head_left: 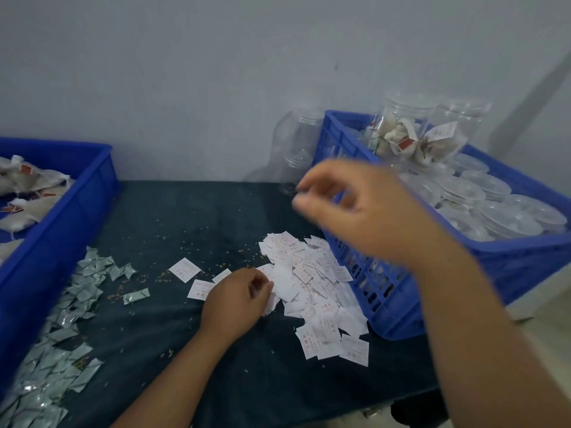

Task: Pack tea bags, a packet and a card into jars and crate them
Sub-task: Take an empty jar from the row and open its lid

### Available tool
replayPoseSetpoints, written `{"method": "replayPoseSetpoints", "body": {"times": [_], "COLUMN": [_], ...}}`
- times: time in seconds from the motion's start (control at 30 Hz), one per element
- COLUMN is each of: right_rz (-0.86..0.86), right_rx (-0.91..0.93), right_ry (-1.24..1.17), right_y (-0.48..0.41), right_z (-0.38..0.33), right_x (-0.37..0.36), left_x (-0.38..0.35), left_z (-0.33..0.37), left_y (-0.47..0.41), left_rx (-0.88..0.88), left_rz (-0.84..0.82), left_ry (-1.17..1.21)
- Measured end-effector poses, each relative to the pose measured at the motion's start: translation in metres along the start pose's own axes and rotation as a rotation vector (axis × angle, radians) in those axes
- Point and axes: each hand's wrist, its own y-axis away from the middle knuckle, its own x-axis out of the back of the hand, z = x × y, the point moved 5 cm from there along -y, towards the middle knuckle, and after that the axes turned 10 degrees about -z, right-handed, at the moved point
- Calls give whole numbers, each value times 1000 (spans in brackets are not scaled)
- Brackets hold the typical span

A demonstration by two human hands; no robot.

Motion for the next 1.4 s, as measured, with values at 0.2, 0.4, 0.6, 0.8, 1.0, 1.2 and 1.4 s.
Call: {"method": "replayPoseSetpoints", "body": {"times": [0.2, 0.4, 0.6, 0.8, 1.0, 1.2, 1.4], "right_rz": [-451, 64, 59, 174, 361, 479, 329], "right_rx": [-214, -375, -451, -446, -73, 47, -20], "right_ry": [-110, 143, 633, 693, 318, -9, -440], "right_y": [-73, -186, -270, -287, -256, -185, -74], "right_z": [82, 155, 196, 194, 144, 80, 59], "right_x": [-148, -100, -44, -41, -43, -68, -151], "left_x": [3, 6, 5, 3, 7, 13, 34], "left_z": [2, 3, -1, -3, 0, 0, -14], "left_y": [2, 2, 0, -2, -1, -1, 9], "left_rx": [-35, -79, -87, -89, -90, -82, -55], "left_rz": [2, 65, 66, 67, 68, 121, 550], "left_ry": [45, 88, 115, 150, 155, 212, 740]}}
